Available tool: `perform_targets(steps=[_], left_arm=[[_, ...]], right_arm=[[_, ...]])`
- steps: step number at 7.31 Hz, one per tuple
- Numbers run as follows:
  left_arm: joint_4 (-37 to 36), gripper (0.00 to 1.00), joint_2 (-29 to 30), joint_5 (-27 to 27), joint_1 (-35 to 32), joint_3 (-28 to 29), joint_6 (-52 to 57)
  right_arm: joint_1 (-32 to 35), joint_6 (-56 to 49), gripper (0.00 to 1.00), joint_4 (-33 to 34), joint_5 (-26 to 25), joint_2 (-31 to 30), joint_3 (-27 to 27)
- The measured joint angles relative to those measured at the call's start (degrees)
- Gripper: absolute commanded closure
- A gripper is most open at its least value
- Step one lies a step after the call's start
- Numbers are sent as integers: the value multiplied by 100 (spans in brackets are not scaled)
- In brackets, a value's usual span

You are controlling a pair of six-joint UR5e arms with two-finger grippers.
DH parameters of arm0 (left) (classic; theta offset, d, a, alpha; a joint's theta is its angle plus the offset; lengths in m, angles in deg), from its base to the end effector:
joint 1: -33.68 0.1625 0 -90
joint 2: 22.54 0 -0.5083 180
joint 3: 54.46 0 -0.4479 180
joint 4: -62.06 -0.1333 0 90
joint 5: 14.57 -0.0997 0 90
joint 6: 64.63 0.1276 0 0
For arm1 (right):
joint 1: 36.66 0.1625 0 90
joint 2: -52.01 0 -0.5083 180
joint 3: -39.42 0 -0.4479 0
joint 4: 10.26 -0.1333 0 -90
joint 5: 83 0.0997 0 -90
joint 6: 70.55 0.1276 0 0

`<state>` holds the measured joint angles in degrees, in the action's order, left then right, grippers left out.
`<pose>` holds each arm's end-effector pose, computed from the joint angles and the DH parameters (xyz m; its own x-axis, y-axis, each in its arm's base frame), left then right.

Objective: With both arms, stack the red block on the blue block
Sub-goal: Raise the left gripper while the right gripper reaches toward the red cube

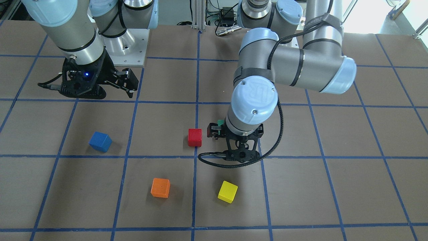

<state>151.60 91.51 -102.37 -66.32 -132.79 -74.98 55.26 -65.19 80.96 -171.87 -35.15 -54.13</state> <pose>-0.2604 -0.6810 0.3853 -0.9999 -0.0101 -0.0002 -0.0099 0.9777 0.2099 0.1544 -0.5532 0.4843 -0.9981 0.0614 -0.0111 0.0601 0.9940 0.0916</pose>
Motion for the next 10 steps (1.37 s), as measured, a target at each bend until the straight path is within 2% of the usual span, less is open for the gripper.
perform_targets(steps=[2,4,10], left_arm=[[255,0,-416,-70,529,97,471],[644,0,-733,-418,839,149,1043],[835,0,-945,-589,1066,72,1201]], right_arm=[[42,78,0,189,21,124,-22],[91,268,0,570,95,359,-35],[1104,1339,0,2075,269,1400,-222]])
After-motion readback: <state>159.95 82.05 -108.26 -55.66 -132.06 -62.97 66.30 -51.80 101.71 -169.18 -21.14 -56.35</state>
